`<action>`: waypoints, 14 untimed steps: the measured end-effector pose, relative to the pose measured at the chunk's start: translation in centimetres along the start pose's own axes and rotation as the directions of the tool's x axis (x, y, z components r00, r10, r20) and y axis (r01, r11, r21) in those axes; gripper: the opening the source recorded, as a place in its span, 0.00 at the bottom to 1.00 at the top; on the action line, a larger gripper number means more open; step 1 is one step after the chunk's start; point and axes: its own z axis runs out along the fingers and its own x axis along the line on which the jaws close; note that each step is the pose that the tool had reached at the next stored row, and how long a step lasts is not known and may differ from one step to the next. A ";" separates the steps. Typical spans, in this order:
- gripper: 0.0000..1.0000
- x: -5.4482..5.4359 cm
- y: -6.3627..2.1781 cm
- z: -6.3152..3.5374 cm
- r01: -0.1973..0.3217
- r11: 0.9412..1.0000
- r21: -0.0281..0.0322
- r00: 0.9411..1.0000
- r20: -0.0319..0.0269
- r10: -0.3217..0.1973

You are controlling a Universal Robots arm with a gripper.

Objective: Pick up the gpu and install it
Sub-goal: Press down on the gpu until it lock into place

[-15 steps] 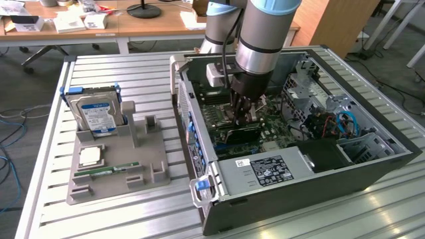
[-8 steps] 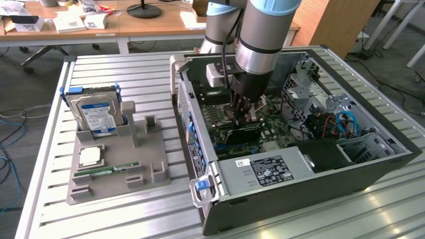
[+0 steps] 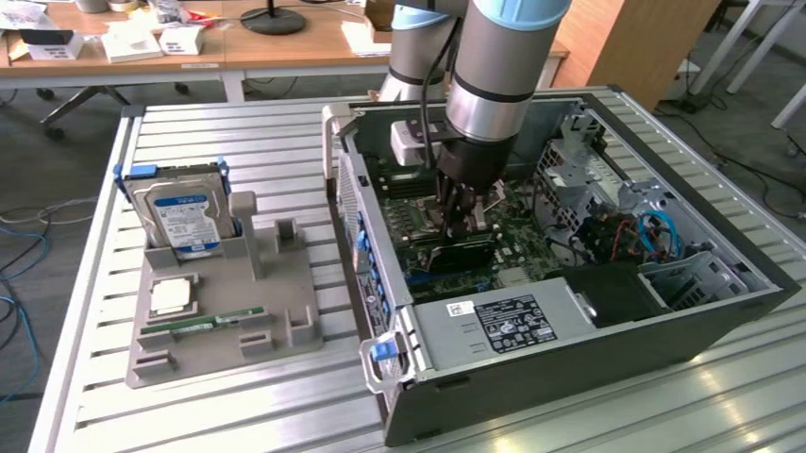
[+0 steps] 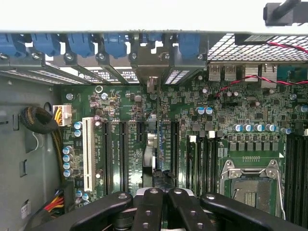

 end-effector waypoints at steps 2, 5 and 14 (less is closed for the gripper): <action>0.11 0.0 0.00 0.01 0.000 1.000 0.000 1.000 0.000 0.000; 0.11 0.0 0.04 0.04 0.000 1.000 0.000 1.000 0.000 0.000; 0.11 0.0 0.37 0.22 0.000 1.000 0.000 1.000 0.000 0.000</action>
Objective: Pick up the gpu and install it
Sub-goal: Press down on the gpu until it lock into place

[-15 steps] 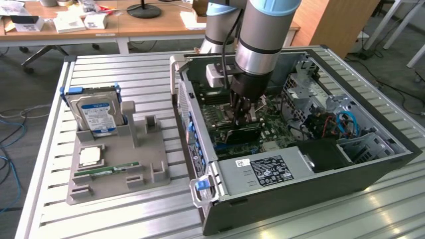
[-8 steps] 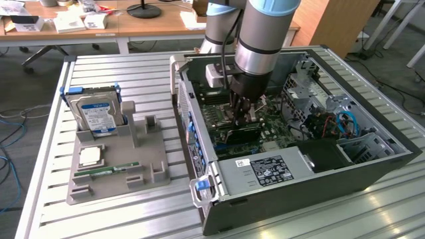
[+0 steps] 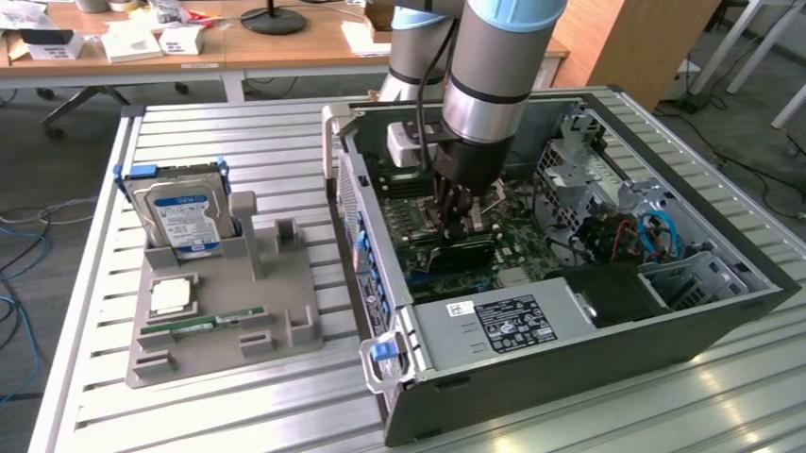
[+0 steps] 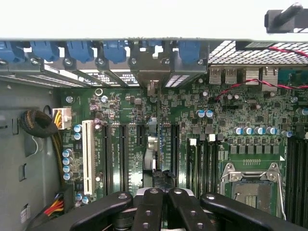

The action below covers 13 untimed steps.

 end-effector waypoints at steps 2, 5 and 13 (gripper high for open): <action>0.11 0.0 0.00 0.00 0.000 1.000 0.000 1.000 0.000 0.000; 0.11 0.0 0.00 0.00 0.000 1.000 0.000 1.000 0.000 0.000; 0.11 0.0 0.01 -0.76 0.000 1.000 0.000 1.000 0.000 0.000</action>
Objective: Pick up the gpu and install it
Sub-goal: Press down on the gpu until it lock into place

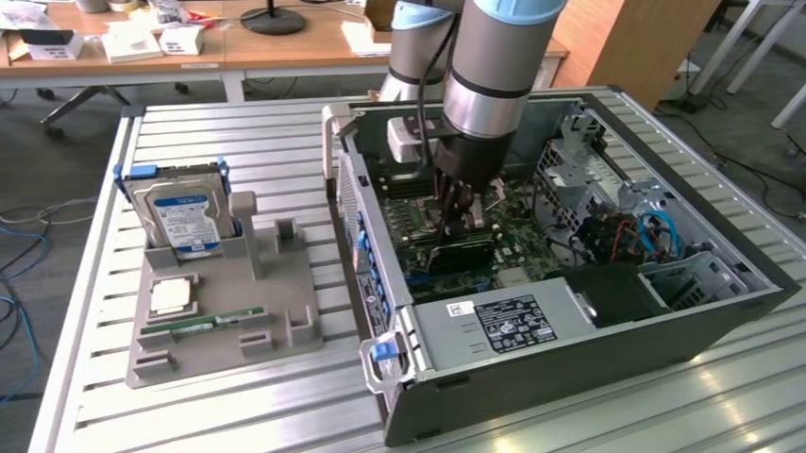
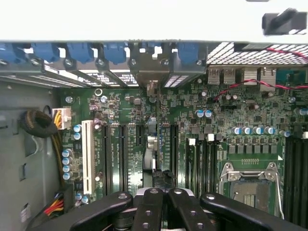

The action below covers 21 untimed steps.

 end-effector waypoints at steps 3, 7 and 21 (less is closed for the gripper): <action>0.11 0.0 0.00 -0.77 0.000 1.000 0.000 1.000 0.000 0.000; 0.11 0.0 0.01 -1.81 0.000 1.000 0.000 1.000 0.000 0.000; 0.11 0.0 0.02 -3.57 0.000 1.000 0.000 1.000 0.000 0.000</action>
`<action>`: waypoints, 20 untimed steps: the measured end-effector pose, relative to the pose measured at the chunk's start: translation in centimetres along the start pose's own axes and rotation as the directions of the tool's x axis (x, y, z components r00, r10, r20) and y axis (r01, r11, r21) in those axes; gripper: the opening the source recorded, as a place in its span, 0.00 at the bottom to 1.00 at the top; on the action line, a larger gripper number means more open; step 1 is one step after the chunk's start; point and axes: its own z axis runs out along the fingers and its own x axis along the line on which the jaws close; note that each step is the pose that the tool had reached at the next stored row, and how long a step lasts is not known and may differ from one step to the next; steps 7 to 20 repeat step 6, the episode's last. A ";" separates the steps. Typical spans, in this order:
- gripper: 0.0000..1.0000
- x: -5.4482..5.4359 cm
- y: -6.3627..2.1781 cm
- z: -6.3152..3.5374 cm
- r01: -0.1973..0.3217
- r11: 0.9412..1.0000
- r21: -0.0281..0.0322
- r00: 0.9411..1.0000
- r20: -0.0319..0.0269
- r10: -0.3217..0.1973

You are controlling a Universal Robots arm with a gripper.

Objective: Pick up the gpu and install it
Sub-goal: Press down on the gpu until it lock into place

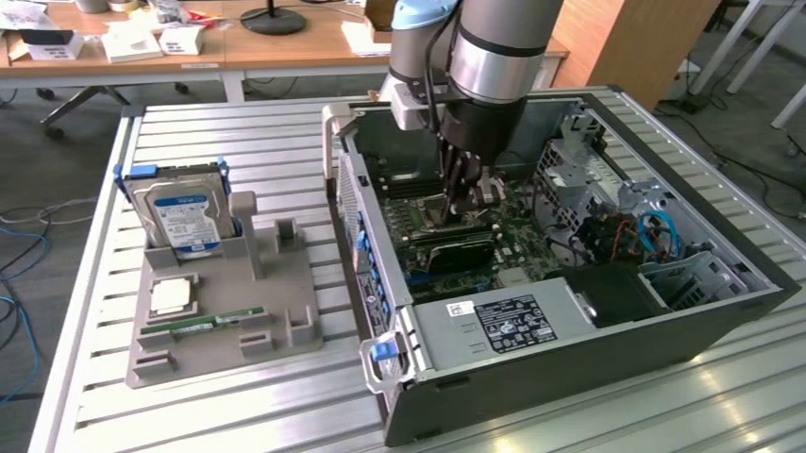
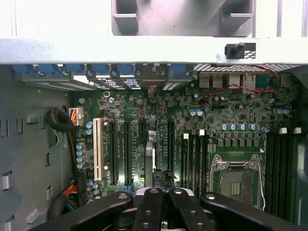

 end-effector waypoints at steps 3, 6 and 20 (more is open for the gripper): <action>0.11 0.0 -0.04 0.00 0.000 1.000 0.000 1.000 0.000 0.000; 0.11 0.0 -0.04 0.00 0.000 1.000 0.000 1.000 0.000 0.000; 0.11 0.0 -0.04 0.00 0.000 1.000 0.000 1.000 0.000 0.000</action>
